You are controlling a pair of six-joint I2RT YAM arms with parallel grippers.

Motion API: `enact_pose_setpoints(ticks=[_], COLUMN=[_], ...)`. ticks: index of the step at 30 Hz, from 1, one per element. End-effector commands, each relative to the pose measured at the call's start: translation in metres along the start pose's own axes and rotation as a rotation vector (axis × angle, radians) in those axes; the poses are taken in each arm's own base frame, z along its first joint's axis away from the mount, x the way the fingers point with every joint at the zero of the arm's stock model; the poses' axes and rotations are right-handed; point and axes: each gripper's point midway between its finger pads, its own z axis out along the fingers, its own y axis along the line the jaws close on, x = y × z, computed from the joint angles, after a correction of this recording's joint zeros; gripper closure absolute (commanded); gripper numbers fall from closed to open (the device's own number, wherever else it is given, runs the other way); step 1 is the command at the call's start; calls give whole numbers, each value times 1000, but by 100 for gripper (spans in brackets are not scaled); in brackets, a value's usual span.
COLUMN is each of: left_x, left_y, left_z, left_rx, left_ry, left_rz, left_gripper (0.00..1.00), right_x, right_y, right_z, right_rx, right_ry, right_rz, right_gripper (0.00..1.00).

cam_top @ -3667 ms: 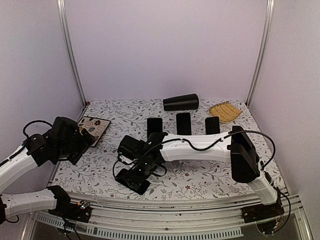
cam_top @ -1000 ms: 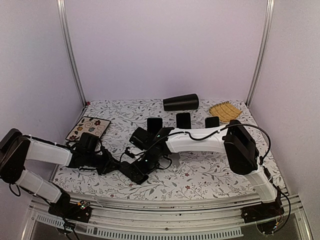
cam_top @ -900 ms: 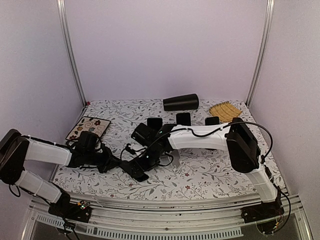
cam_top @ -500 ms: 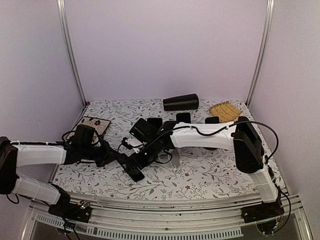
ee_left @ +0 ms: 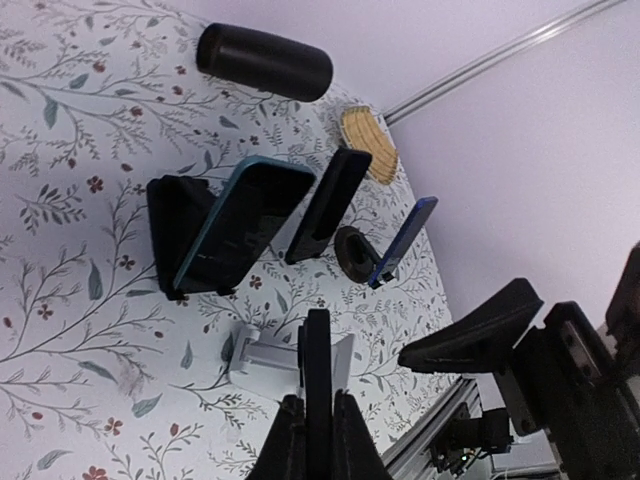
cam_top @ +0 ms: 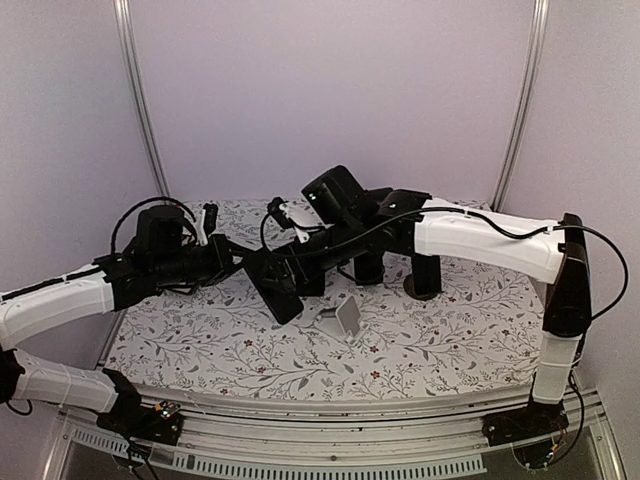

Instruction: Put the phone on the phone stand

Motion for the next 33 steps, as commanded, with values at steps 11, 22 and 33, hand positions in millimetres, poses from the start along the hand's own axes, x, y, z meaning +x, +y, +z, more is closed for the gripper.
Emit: enact_pose_setpoints(ticks=[11,22,33], left_x=[-10,-1,1], left_y=[-137,-159,-164], left_z=[38,43,21], left_rx=[160,159,184], left_ry=[-172,-267,-325], left_rz=[366,488,538], left_gripper=[100,100,100], right_x=[14,118,140], right_y=[-86,-145,-184], right_z=[-98,-85,-30], right_rx=[88,148,245], right_ry=[-226,-102,-45], right_rz=[274,466,506], right_gripper=[1,40,57])
